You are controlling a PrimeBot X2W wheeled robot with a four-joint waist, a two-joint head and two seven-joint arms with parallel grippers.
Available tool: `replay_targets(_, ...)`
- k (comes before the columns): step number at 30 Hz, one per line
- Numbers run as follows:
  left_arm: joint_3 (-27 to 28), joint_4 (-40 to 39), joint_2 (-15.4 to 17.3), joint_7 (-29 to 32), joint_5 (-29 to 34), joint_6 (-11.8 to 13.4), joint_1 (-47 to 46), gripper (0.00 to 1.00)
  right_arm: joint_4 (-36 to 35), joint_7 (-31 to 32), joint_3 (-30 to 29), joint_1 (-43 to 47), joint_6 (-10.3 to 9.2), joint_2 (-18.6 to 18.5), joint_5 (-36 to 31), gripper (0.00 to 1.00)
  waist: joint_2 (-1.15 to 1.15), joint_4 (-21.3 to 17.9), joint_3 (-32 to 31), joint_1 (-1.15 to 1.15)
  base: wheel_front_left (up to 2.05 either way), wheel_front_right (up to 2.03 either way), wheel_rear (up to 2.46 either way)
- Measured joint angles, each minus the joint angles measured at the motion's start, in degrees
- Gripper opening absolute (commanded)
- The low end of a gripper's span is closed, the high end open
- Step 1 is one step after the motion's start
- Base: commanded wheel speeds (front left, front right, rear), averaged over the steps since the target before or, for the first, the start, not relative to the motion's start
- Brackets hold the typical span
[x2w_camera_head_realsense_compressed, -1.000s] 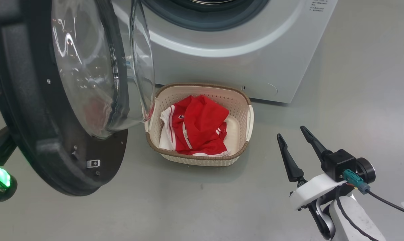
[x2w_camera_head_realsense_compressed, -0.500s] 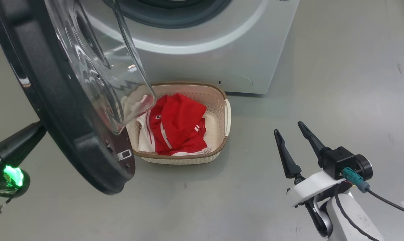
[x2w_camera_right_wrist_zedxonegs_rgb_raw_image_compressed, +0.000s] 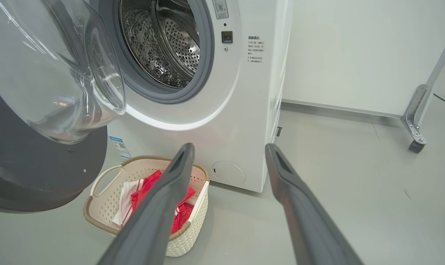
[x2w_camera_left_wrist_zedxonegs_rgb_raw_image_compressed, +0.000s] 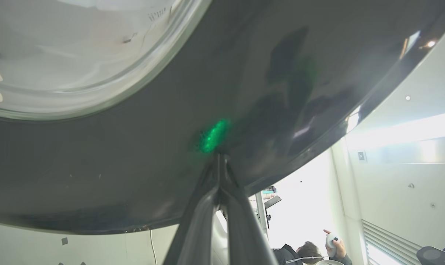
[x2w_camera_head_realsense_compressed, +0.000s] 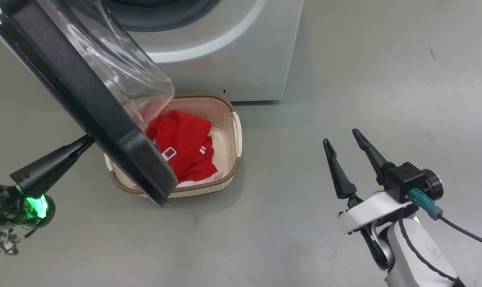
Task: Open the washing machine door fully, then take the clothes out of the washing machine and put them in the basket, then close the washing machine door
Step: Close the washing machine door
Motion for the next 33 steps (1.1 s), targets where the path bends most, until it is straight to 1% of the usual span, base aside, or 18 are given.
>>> replay_targets(4,-0.2,-1.2,-0.1,0.0,0.0,0.1,-0.1,0.0,-0.9,0.0,0.3,-0.6,-0.01,0.1,0.1,1.0,0.0,-2.2,0.3,0.0,0.0,0.0,0.0)
replay_targets(5,-0.5,-1.6,-0.1,0.0,0.0,0.5,-0.3,0.0,-1.3,0.0,0.4,-0.8,-0.04,0.1,0.5,1.0,0.0,-3.3,0.5,0.0,0.0,0.0,0.0)
replay_targets(11,-1.8,-3.4,-0.2,0.0,0.0,1.8,-2.1,0.0,-2.1,0.0,1.0,-1.3,-0.08,0.2,1.0,1.0,0.0,-6.7,1.1,0.0,0.0,0.0,0.0)
replay_targets(15,-2.2,-4.2,-0.3,0.0,0.0,3.0,-3.5,0.0,-2.7,0.0,1.6,-1.3,-0.23,0.2,1.8,1.0,0.0,-8.7,1.7,0.0,0.0,0.0,0.0)
replay_targets(17,-2.4,-4.5,-0.3,0.0,0.0,3.2,-3.9,0.0,-2.9,0.0,1.9,-1.3,-0.42,0.2,2.2,1.0,0.0,-9.2,1.9,0.0,0.0,0.0,0.0)
replay_targets(21,-3.0,-4.8,-0.3,-0.1,0.0,4.8,-6.0,0.0,-3.8,0.0,3.0,-1.3,-0.6,0.2,3.6,1.0,0.0,-10.9,2.8,0.0,0.0,0.0,0.0)
replay_targets(31,-3.3,-4.7,0.0,-2.2,0.7,9.1,-13.7,0.0,-5.5,0.0,5.3,-1.6,-2.01,0.3,6.6,1.0,0.0,-14.8,5.9,0.0,0.0,0.0,0.0)
replay_targets(33,-3.4,-4.2,0.1,-2.8,1.2,9.9,-15.5,0.0,-5.8,0.0,5.8,-2.0,-2.02,0.3,7.1,1.0,0.0,-15.5,6.5,0.0,0.0,0.0,0.0)
